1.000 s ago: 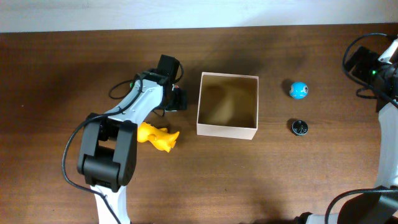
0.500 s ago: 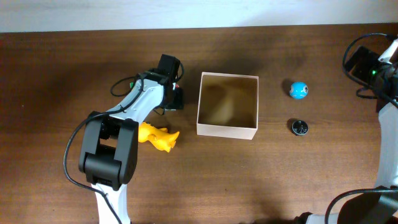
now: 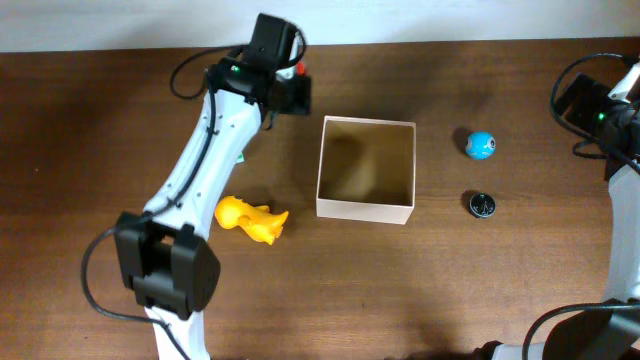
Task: Pack container
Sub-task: 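Lift the toy truck with the left gripper and lower it into the pink box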
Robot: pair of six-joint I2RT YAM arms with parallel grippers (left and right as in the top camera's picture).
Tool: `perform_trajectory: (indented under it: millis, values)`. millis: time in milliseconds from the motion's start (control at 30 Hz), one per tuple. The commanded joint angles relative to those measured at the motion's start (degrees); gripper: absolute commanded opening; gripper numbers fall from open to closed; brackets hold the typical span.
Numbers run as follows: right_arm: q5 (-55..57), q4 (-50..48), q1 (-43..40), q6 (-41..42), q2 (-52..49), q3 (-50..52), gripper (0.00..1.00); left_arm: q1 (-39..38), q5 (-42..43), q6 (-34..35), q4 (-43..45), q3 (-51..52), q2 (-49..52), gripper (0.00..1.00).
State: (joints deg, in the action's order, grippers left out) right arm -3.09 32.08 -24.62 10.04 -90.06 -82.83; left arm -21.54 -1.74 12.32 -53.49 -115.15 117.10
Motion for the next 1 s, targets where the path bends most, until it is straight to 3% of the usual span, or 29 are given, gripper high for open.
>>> perform_trajectory:
  millis: [0,200,533,733,967]
  values:
    - [-0.15,-0.13,-0.15,-0.55,-0.11,-1.22,0.99,-4.42,0.96,-1.29,-0.92,-1.20,-2.12,0.50]
    - [-0.15,-0.13,-0.15,-0.55,-0.11,-1.25,0.99,-11.39,0.90,-1.31,-0.61,-1.18,-0.07,0.47]
    - [-0.15,-0.13,-0.15,-0.55,-0.11,-1.25,0.99,-17.62,1.09,-1.31,-1.20,-1.14,6.64,0.53]
    - [-0.15,-0.13,-0.15,-0.55,-0.11,-1.25,0.99,-18.47,4.85,-1.27,-1.90,-1.14,10.12,0.33]
    - [-0.15,-0.13,-0.15,-0.55,-0.11,-1.25,0.99,-19.85,5.01,1.36,-1.40,-1.14,11.56,0.38]
